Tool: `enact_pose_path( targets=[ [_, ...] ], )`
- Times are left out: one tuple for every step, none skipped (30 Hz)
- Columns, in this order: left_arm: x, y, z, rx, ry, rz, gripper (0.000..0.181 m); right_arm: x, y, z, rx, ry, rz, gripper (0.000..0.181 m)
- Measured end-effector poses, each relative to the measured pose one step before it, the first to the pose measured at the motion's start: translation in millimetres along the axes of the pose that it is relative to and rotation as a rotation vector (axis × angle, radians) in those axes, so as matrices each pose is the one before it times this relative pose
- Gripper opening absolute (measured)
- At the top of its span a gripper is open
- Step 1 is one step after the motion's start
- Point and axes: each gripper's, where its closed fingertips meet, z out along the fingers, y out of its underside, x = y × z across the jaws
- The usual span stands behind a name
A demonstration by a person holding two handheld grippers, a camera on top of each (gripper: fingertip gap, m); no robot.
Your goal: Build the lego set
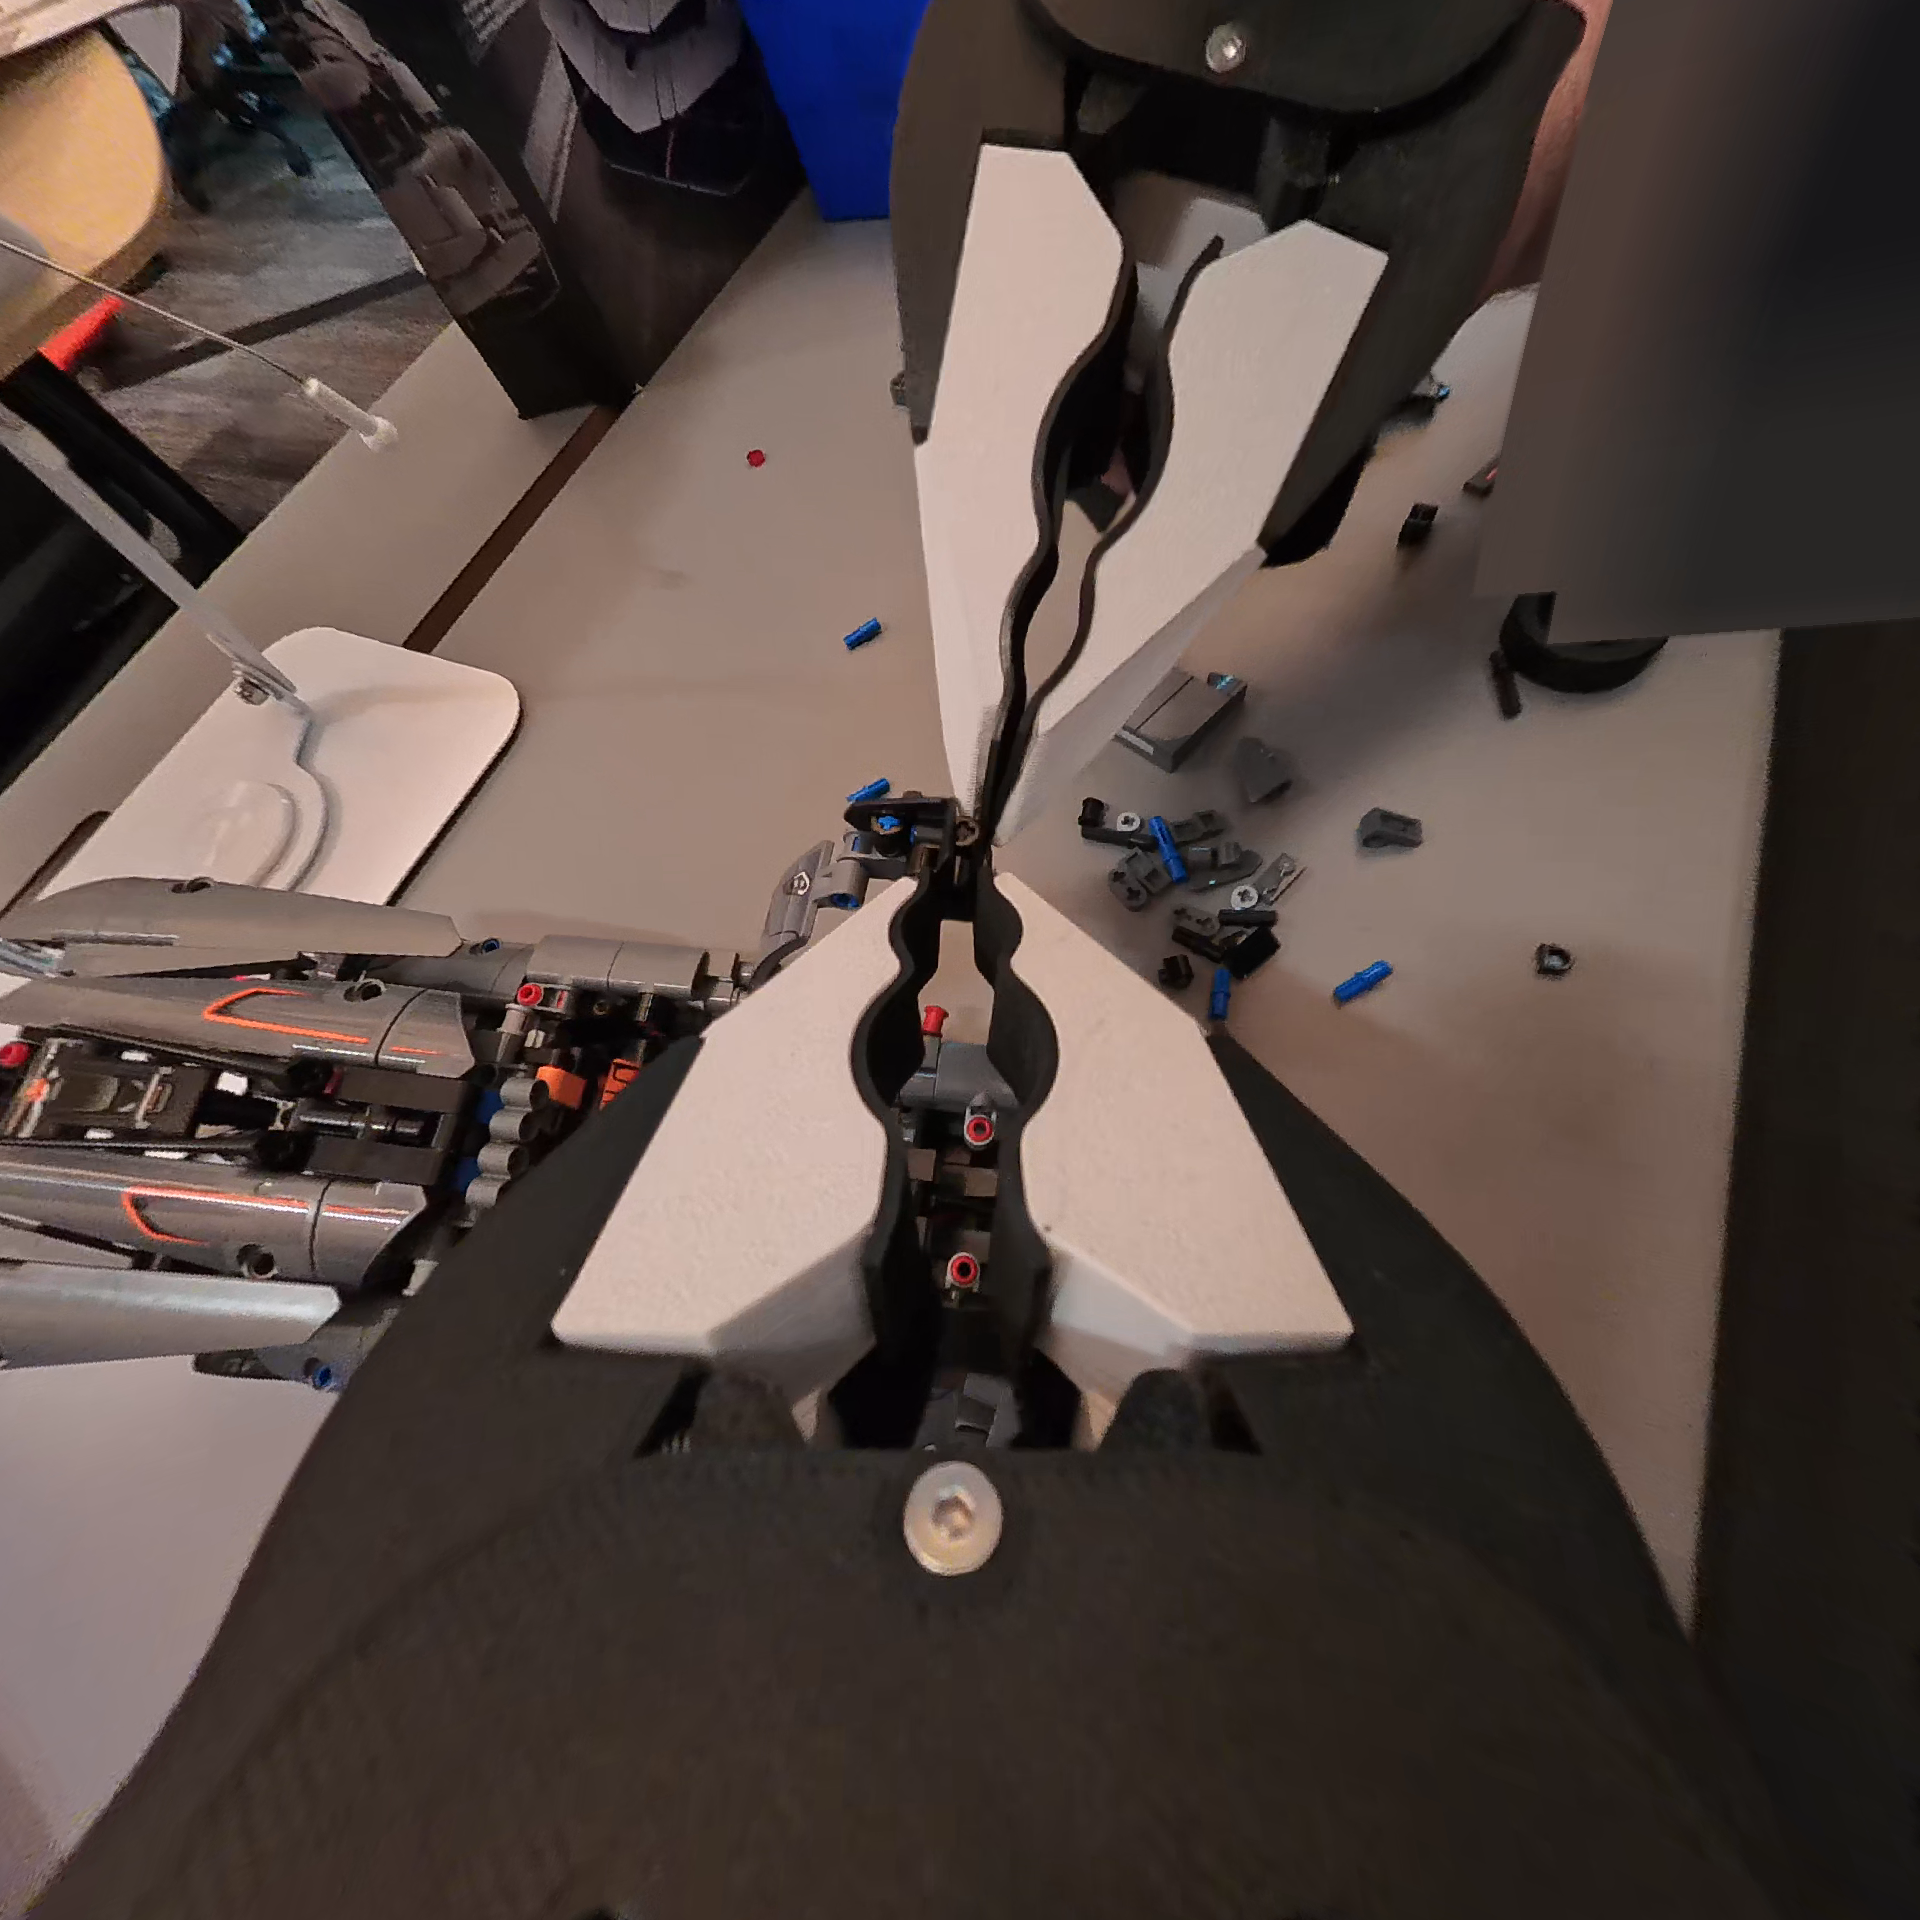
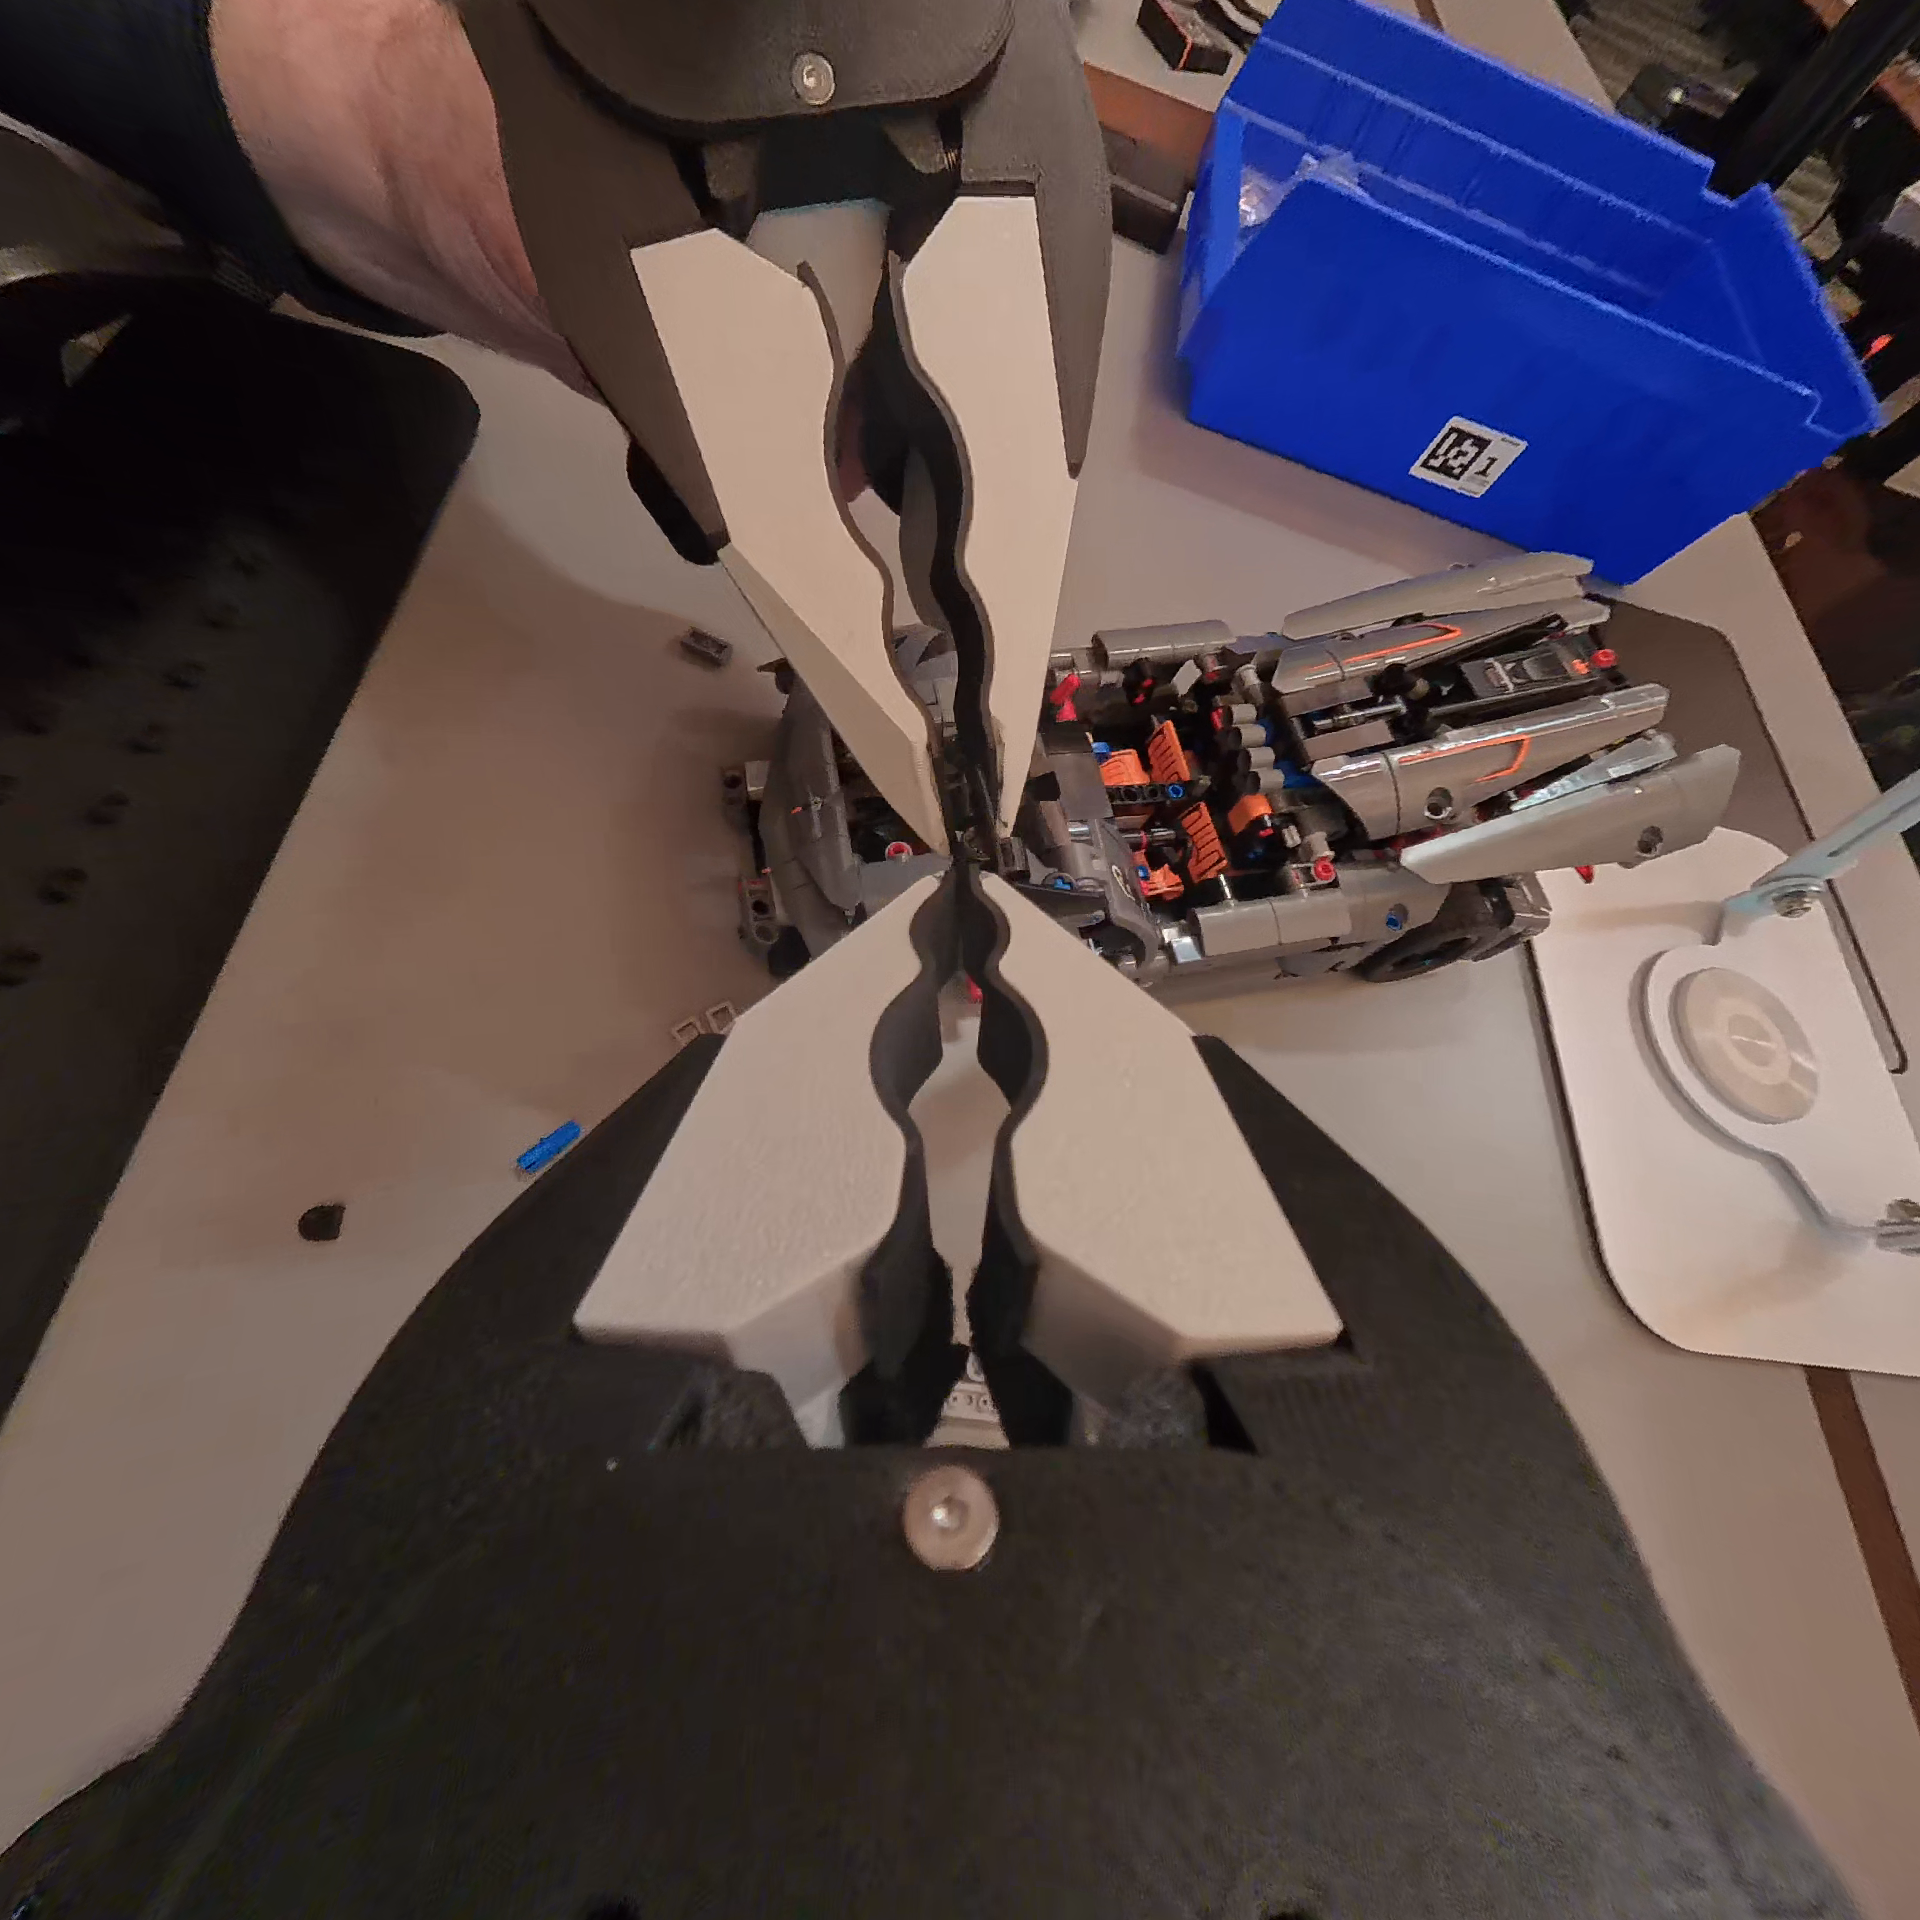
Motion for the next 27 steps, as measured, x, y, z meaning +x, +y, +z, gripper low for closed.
enact_pose_path(
  targets=[
    [0.22,1.65,0.90,-0.0107,-0.0175,0.0379,0.003,-0.52,1.35,0.60,-0.0074,-0.0029,0.0053,0.000],
    [0.46,0.75,0.51,-0.0138,-0.0186,0.0250,0.003,-0.58,1.13,0.50,-0.0004,-0.0035,0.0118,0.000],
    [0.25,0.76,0.58,-0.0184,-0.0203,0.0301,0.003,-0.31,0.98,0.42,-0.0035,-0.0066,0.0168,0.000],
    [-0.73,0.64,0.47,-0.0161,-0.0270,0.0440,0.003,0.63,0.83,0.55,-0.0058,-0.0020,0.0122,0.000],
    [-0.87,1.37,0.49,-0.0304,-0.0307,0.0562,0.003,0.25,0.94,0.88,-0.0034,-0.0052,0.0186,0.000],
    [0.09,0.55,0.02,-0.0272,-0.0187,0.0365,0.002,-0.27,0.48,0.45,0.0014,-0.0058,0.0150,0.000],
    [0.36,0.46,-0.01,-0.0113,-0.0029,0.0154,0.003,-0.32,0.70,0.48,-0.0037,-0.0001,0.0007,0.000],
    [0.58,1.11,0.62,0.0013,0.0093,-0.0189,0.002,-0.40,1.02,0.86,-0.0109,0.0003,-0.0023,0.000],
    [0.17,0.07,0.14,0.0161,0.0157,-0.0387,0.002,-0.10,0.19,0.37,-0.0025,0.0018,-0.0065,0.000],
    [0.12,-0.55,-0.45,0.0106,0.0228,-0.0362,0.003,-0.26,-0.32,0.03,0.0035,-0.0004,-0.0047,0.000],
    [0.29,-0.01,-0.03,0.0053,0.0192,-0.0299,0.003,-0.09,0.09,0.10,-0.0005,-0.0009,-0.0006,0.000],
    [-0.58,-0.42,0.22,0.0160,0.0064,-0.0176,0.003,0.70,-0.19,-0.26,0.0015,0.0038,-0.0022,0.000],
    [-0.29,-0.96,-0.32,0.0229,0.0170,-0.0398,0.002,0.38,-0.90,-0.54,0.0085,-0.0052,0.0104,0.000],
    [-0.21,-1.06,-0.78,0.0255,0.0214,-0.0420,0.003,0.18,-1.24,-0.63,0.0139,-0.0155,0.0267,0.000],
    [-0.34,-0.60,-0.46,0.0231,0.0166,-0.0364,0.003,0.31,-0.66,-0.13,0.0096,-0.0089,0.0186,0.000],
    [-0.10,0.00,0.27,0.0227,0.0185,-0.0413,0.002,0.10,-0.11,-0.05,0.0042,-0.0032,0.0087,0.000],
    [0.15,-0.56,0.08,0.0281,0.0172,-0.0349,0.002,0.27,-0.75,-0.55,0.0098,-0.0052,0.0110,0.000],
    [0.01,-0.43,-0.20,0.0209,0.0181,-0.0328,0.003,0.26,-0.78,-0.15,0.0128,-0.0094,0.0166,0.000],
    [-0.34,0.92,0.18,0.0096,0.0113,-0.0161,0.003,0.03,-0.01,0.28,0.0071,-0.0100,0.0116,0.000],
    [0.96,2.38,0.45,-0.0090,0.0111,0.0059,0.004,-0.73,0.51,0.46,0.0000,-0.0041,-0.0052,0.000],
    [1.10,0.16,-0.89,-0.0066,0.0122,-0.0059,0.004,-0.77,-0.40,0.12,-0.0033,0.0056,-0.0168,0.000],
    [0.29,-1.04,-1.24,0.0031,-0.0020,0.0087,0.004,0.07,-1.21,-0.44,-0.0069,0.0112,-0.0188,0.000],
    [0.08,0.41,-0.38,-0.0121,-0.0120,0.0291,0.005,0.28,0.28,-0.26,-0.0095,0.0060,-0.0162,0.000],
    [0.68,-0.03,-0.59,-0.0151,-0.0098,0.0280,0.005,-0.76,1.45,0.36,-0.0060,-0.0043,-0.0060,0.000],
    [1.09,-1.55,-0.59,-0.0059,-0.0054,0.0192,0.006,-0.87,1.02,0.37,-0.0016,-0.0065,0.0023,0.000],
    [0.67,0.47,0.11,-0.0194,-0.0059,0.0193,0.006,-0.37,0.55,0.16,-0.0020,-0.0029,-0.0023,0.000],
    [0.25,1.67,0.47,-0.0239,-0.0034,0.0147,0.006,-0.24,0.35,-0.11,-0.0056,0.0002,-0.0098,0.000]
  ],
)
